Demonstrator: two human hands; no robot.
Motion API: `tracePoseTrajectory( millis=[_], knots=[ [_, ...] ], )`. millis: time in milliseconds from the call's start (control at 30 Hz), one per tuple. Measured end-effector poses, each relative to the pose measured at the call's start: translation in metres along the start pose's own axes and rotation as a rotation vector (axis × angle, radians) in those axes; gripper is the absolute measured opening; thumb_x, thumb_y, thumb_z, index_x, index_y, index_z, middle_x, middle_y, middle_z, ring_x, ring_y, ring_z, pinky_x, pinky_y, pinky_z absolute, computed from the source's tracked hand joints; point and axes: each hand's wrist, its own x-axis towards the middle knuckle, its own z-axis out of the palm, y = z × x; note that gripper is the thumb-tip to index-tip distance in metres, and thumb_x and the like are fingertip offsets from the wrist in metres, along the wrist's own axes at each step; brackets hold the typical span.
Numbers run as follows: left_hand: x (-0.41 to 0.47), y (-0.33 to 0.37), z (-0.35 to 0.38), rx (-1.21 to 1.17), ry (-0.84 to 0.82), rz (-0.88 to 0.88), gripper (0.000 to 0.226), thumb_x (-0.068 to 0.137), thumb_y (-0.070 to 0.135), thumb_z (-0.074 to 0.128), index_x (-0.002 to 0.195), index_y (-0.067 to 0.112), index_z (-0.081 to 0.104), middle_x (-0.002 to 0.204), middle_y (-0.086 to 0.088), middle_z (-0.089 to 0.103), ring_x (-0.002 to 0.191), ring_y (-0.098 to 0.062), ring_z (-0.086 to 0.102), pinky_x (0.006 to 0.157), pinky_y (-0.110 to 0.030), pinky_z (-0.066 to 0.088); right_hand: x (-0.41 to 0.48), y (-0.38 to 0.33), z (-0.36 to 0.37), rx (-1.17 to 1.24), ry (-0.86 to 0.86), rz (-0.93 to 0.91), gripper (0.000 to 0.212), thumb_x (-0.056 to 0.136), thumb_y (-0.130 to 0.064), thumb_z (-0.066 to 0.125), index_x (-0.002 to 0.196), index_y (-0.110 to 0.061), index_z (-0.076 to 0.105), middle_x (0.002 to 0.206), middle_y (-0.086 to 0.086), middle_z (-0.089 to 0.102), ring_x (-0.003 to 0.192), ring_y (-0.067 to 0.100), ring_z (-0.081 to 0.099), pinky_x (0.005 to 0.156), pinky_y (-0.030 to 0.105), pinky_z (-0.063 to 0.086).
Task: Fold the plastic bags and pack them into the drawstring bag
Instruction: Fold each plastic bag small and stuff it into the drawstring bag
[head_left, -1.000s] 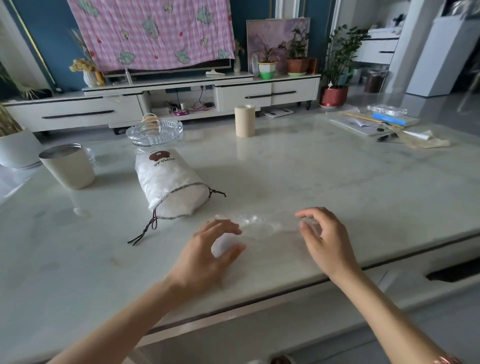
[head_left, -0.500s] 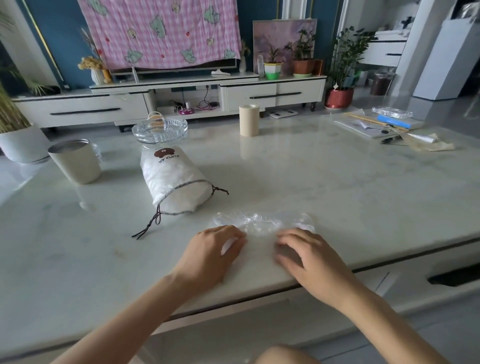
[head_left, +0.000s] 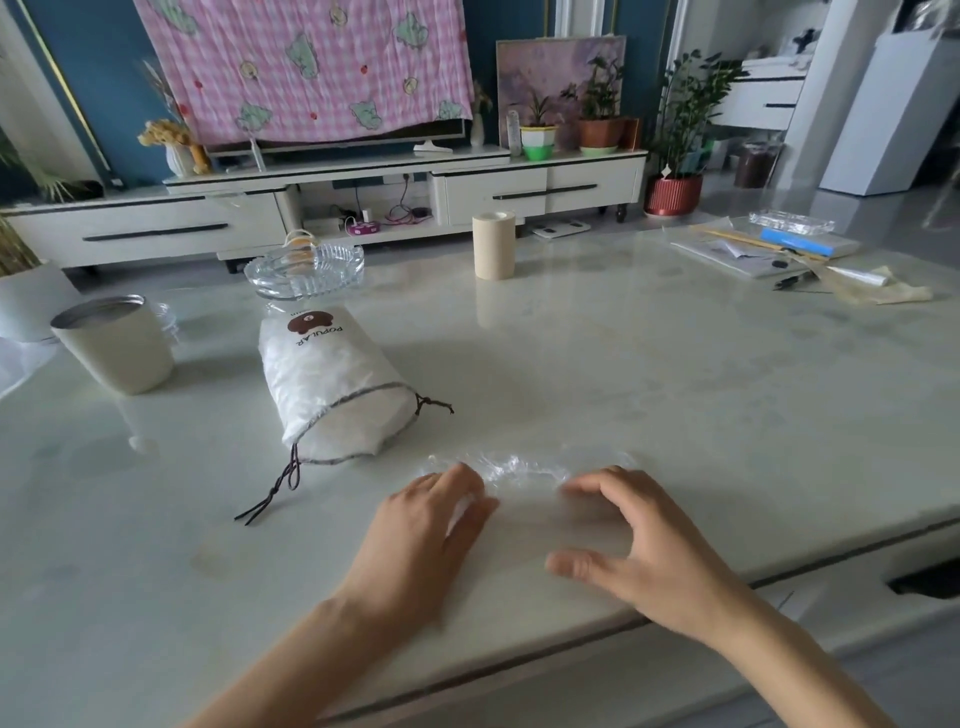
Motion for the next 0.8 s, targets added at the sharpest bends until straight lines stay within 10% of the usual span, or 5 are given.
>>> tracePoseTrajectory(
  millis=[133, 267, 400, 567, 801],
  knots=[
    [0.024, -0.009, 0.006, -0.182, 0.051, -0.186, 0.03, 0.08, 0.05, 0.051, 0.07, 0.022, 0.056, 0.061, 0.016, 0.063, 0.057, -0.004, 0.055, 0.055, -0.014, 0.038, 0.012, 0.012, -0.004, -0.055, 0.183, -0.055, 0.011, 0.078, -0.042, 0.063, 0.082, -0.032, 0.063, 0.089, -0.017, 0.06, 0.089, 0.0, 0.056, 0.079, 0.012, 0.039],
    [0.04, -0.013, 0.008, -0.315, 0.04, -0.295, 0.028, 0.076, 0.041, 0.053, 0.064, 0.015, 0.057, 0.052, 0.009, 0.056, 0.047, -0.003, 0.044, 0.05, -0.018, 0.035, 0.037, 0.007, -0.008, -0.049, 0.276, -0.088, 0.02, 0.083, -0.039, 0.054, 0.072, -0.024, 0.061, 0.075, -0.013, 0.06, 0.077, 0.001, 0.054, 0.074, 0.015, 0.041],
    [0.05, -0.024, 0.012, -0.087, 0.044, -0.288, 0.035, 0.088, 0.038, 0.057, 0.065, 0.012, 0.052, 0.056, -0.004, 0.051, 0.05, -0.012, 0.038, 0.054, -0.029, 0.036, 0.055, 0.014, 0.005, -0.073, 0.252, 0.18, 0.024, 0.089, -0.03, 0.059, 0.069, -0.017, 0.055, 0.059, -0.002, 0.057, 0.058, 0.012, 0.05, 0.062, 0.033, 0.042],
    [0.056, -0.024, 0.016, 0.263, -0.049, -0.275, 0.018, 0.085, 0.037, 0.059, 0.088, 0.02, 0.056, 0.087, 0.004, 0.054, 0.07, -0.025, 0.061, 0.057, -0.031, 0.042, 0.059, 0.01, 0.007, -0.401, 0.279, 0.276, 0.022, 0.092, -0.045, 0.049, 0.082, -0.026, 0.043, 0.073, -0.009, 0.061, 0.082, 0.017, 0.06, 0.064, 0.029, 0.032],
    [0.049, -0.035, 0.018, 0.483, -0.037, -0.041, 0.042, 0.078, 0.048, 0.039, 0.056, 0.015, 0.053, 0.071, -0.01, 0.052, 0.061, -0.034, 0.054, 0.053, -0.038, 0.047, 0.058, 0.027, 0.018, -0.754, 0.496, 0.27, 0.031, 0.056, -0.016, 0.086, 0.065, -0.014, 0.057, 0.061, 0.006, 0.054, 0.055, 0.031, 0.057, 0.045, 0.03, 0.045]
  ],
)
